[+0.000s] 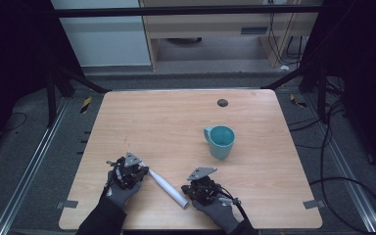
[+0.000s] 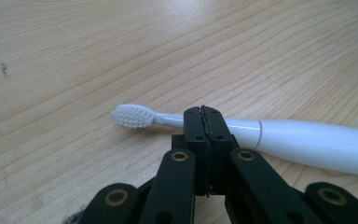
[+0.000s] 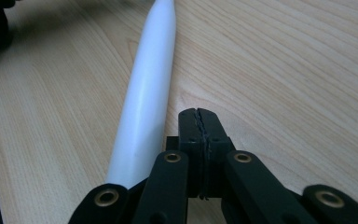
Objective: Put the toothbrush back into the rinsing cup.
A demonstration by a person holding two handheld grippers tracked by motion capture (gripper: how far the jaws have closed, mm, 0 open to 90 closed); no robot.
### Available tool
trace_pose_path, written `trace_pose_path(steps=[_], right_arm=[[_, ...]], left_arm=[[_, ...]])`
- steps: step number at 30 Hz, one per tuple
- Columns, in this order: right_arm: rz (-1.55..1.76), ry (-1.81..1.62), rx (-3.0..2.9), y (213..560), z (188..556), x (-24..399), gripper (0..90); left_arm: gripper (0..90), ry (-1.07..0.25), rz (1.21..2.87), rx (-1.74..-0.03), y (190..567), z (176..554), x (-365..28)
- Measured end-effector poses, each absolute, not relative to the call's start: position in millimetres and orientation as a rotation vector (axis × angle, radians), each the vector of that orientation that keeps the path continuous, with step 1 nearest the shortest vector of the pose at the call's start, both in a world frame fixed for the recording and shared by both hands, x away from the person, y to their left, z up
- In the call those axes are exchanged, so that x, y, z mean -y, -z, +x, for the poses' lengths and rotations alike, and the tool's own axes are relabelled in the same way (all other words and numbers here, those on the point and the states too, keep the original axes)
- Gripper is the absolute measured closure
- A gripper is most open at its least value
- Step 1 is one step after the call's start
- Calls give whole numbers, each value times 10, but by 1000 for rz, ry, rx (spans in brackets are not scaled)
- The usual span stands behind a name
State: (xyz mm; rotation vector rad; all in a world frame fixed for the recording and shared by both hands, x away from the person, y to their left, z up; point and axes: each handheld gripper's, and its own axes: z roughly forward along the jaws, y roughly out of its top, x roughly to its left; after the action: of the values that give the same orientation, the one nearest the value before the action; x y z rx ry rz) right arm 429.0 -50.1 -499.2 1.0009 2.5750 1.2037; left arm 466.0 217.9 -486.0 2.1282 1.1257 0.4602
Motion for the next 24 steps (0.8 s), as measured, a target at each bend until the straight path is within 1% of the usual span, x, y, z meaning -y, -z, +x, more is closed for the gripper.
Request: trace_pose_path(steps=[4, 16, 24], right_arm=[[999, -1221, -2565, 4963, 4283, 503, 895], [982, -1230, -2573, 4959, 4268, 475, 893], [990, -1231, -2550, 4925, 4294, 532, 891]], left_arm=[[900, -449, 2107, -1129, 4859, 4684, -2180], [900, -466, 2118, -1113, 4852, 4772, -2075], [900, -467, 2113, -1102, 4851, 4810, -2038]])
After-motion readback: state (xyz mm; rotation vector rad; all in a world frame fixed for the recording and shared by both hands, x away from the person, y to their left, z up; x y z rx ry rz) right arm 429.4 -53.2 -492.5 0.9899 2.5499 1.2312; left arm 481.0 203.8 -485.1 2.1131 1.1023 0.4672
